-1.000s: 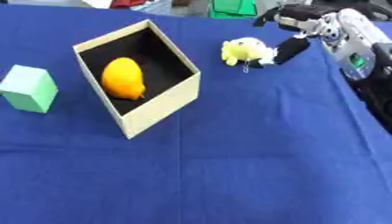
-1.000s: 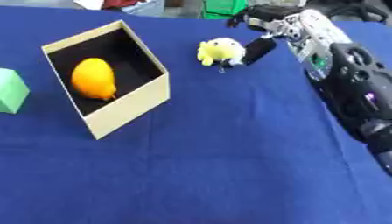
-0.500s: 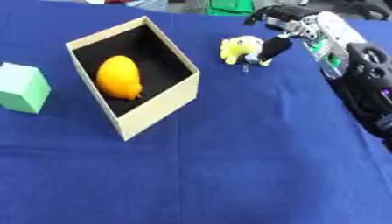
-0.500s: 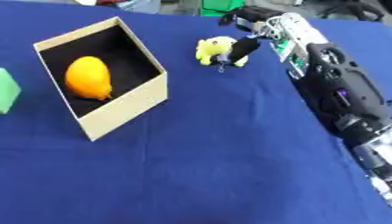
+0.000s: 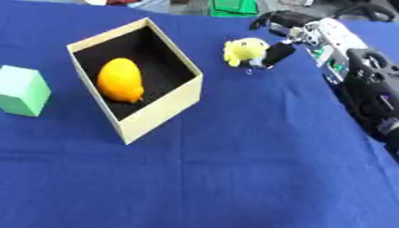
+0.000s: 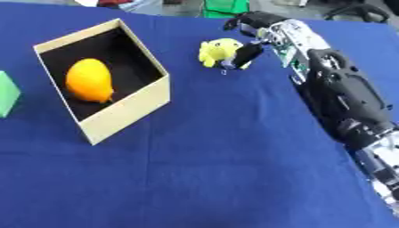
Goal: Pick up objects on the table and place them in the box.
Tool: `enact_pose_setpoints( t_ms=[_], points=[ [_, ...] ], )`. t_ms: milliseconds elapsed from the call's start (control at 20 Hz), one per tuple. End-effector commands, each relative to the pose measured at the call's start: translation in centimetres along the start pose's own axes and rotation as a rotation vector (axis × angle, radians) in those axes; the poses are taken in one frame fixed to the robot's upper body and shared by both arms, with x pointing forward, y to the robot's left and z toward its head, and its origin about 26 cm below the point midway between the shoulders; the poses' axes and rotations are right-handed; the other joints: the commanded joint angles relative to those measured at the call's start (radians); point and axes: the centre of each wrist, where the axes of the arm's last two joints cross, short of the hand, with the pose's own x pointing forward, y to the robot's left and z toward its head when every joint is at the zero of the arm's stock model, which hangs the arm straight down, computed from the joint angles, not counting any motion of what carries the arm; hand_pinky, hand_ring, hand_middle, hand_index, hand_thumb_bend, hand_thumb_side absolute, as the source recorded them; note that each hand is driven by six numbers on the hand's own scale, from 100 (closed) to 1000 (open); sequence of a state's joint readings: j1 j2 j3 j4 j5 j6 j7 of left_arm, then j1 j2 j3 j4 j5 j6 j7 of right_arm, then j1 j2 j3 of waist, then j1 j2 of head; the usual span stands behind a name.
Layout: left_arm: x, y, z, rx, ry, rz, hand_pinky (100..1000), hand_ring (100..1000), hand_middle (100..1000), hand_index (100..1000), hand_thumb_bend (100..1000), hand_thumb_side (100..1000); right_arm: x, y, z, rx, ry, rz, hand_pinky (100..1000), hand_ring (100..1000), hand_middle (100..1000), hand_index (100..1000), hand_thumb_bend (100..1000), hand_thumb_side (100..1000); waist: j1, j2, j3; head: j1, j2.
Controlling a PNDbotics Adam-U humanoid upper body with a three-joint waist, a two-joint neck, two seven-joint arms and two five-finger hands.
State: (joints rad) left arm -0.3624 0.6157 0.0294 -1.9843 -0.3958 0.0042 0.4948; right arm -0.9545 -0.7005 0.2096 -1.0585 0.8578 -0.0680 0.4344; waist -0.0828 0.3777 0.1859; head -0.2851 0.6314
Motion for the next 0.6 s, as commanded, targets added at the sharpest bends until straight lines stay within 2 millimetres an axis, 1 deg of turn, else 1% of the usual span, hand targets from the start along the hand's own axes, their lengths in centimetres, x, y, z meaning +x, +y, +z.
enact_pose_setpoints(
  t_ms=[50,350,600],
  points=[
    [0.37,0.68,-0.77,0.015,-0.039,-0.014,515,691,708,796,165,1000,-1.02,-1.72,0.4,-0.044,0.051,0.01,902,965,864,921,477,561,0.004,-0.015,0.0,-0.008,-0.016],
    [0.38,0.66,-0.76,0.015,-0.041,-0.014,514,691,708,795,162,1000,-1.63,-1.42,0.14,-0.054,0.1,-0.007,901,966,866,922,464,560,0.005,-0.005,0.005,-0.021,-0.027],
    [0.38,0.64,-0.73,0.015,-0.04,-0.014,514,691,708,795,159,1000,-1.8,-1.21,0.0,-0.046,0.108,-0.003,901,966,868,921,461,562,0.006,0.001,0.007,-0.028,-0.034]
  ],
)
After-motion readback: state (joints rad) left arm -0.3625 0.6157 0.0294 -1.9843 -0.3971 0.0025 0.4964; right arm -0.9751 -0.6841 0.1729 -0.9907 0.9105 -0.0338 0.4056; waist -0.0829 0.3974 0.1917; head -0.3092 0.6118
